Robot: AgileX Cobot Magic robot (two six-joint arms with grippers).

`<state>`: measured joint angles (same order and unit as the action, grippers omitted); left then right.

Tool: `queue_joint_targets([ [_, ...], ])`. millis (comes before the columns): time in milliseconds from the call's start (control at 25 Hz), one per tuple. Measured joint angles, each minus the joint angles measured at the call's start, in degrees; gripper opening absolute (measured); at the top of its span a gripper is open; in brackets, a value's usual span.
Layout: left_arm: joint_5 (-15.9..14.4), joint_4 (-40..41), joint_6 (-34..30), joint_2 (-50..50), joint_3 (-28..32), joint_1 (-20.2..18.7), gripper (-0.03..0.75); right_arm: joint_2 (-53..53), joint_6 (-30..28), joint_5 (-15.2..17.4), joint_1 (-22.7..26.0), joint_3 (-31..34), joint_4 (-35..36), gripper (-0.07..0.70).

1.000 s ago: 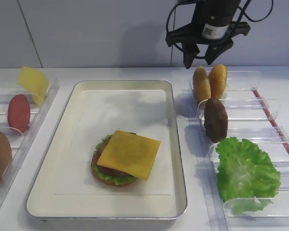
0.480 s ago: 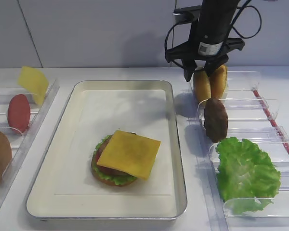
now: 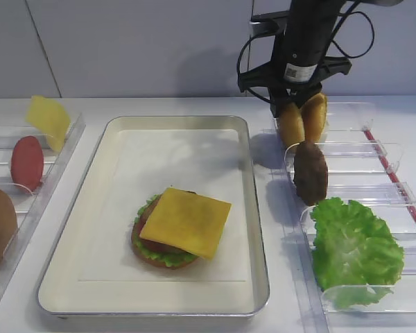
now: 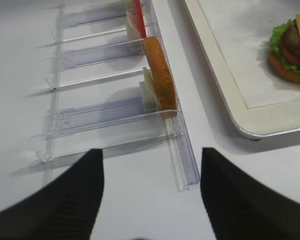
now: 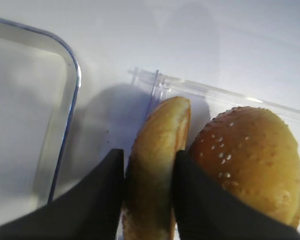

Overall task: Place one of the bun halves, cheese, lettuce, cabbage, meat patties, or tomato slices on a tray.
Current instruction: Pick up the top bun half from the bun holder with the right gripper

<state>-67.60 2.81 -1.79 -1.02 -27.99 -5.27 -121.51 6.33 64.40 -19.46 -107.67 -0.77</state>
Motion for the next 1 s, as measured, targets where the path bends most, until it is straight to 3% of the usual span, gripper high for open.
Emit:
queue_joint_targets([
  [200,0.0,0.0,0.0,0.0,0.0,0.0,0.414,-0.1,0.0,0.6,0.0,-0.9,0.0,0.253],
  [520,0.0,0.0,0.0,0.0,0.0,0.0,0.414,-0.4,0.0,6.5,-0.1,-10.0,0.8,0.245],
  [720,0.0,0.0,0.0,0.0,0.0,0.0,0.414,0.2,0.0,6.8,-0.1,-14.6,0.8,0.237],
  [1000,0.0,0.0,0.0,0.0,0.0,0.0,0.414,7.1,-0.8,7.4,-0.1,-13.7,2.8,0.237],
])
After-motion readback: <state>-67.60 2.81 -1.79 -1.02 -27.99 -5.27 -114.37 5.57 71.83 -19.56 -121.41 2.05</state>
